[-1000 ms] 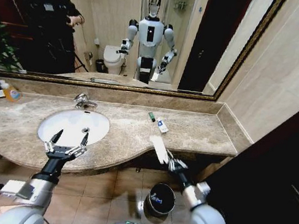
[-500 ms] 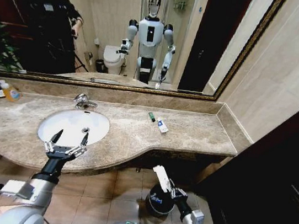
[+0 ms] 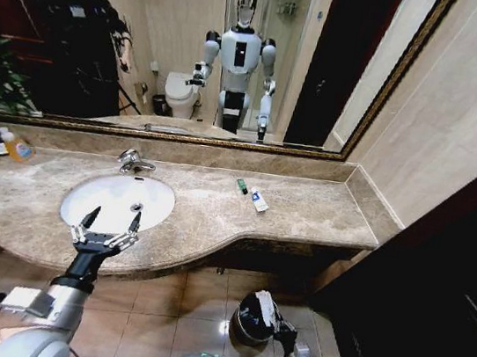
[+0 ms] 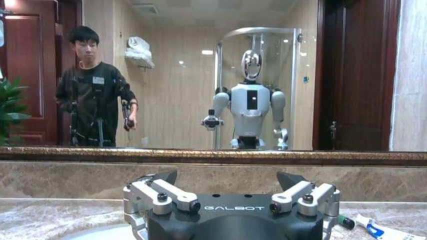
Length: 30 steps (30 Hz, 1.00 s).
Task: Pick up the trash from the sink and place it in the trash bin.
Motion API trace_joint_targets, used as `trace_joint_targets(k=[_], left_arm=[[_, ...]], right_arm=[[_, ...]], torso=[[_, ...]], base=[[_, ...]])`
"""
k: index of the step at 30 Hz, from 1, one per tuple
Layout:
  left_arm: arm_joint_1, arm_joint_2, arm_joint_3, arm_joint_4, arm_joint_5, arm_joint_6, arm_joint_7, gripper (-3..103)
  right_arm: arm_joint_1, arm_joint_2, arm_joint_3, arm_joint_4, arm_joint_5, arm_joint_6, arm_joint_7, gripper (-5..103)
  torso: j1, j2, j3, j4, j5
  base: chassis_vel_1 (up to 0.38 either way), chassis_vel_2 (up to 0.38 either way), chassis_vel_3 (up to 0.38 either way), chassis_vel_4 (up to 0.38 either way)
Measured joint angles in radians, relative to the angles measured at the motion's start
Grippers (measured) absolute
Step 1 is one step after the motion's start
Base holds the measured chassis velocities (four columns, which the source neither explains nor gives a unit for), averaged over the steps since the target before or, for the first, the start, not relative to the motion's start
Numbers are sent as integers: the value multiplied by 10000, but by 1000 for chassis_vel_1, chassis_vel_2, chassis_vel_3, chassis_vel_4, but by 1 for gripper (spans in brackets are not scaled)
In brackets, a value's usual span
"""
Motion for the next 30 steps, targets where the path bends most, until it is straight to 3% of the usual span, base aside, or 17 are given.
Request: trace_joint_targets(k=[9, 20, 22, 27, 30], left_arm=[[0, 0, 0, 0, 0, 0, 0, 100], [0, 0, 0, 0, 0, 0, 0, 100], [-1, 0, 0, 0, 0, 0, 0, 100], [0, 0, 0, 0, 0, 0, 0, 100], [-1, 0, 0, 0, 0, 0, 0, 100]], right_arm=[[1080, 824, -71, -2190, -379, 551, 317, 0], [1835, 1352, -149, -3297, -822, 1060, 586, -3], [1894, 1348, -149, -3399, -824, 1113, 589, 1], [2045, 1286, -151, -3643, -816, 1330, 635, 22], [2043, 1279, -142, -3631, -792, 1387, 678, 28]], torso=[[0, 0, 0, 1, -2], [0, 0, 0, 1, 2], [0, 0, 0, 1, 0], [0, 0, 0, 1, 0], [0, 0, 0, 0, 1]], base=[[0, 0, 0, 0], [0, 0, 0, 0], [0, 0, 0, 0], [0, 0, 0, 0], [0, 0, 0, 0]])
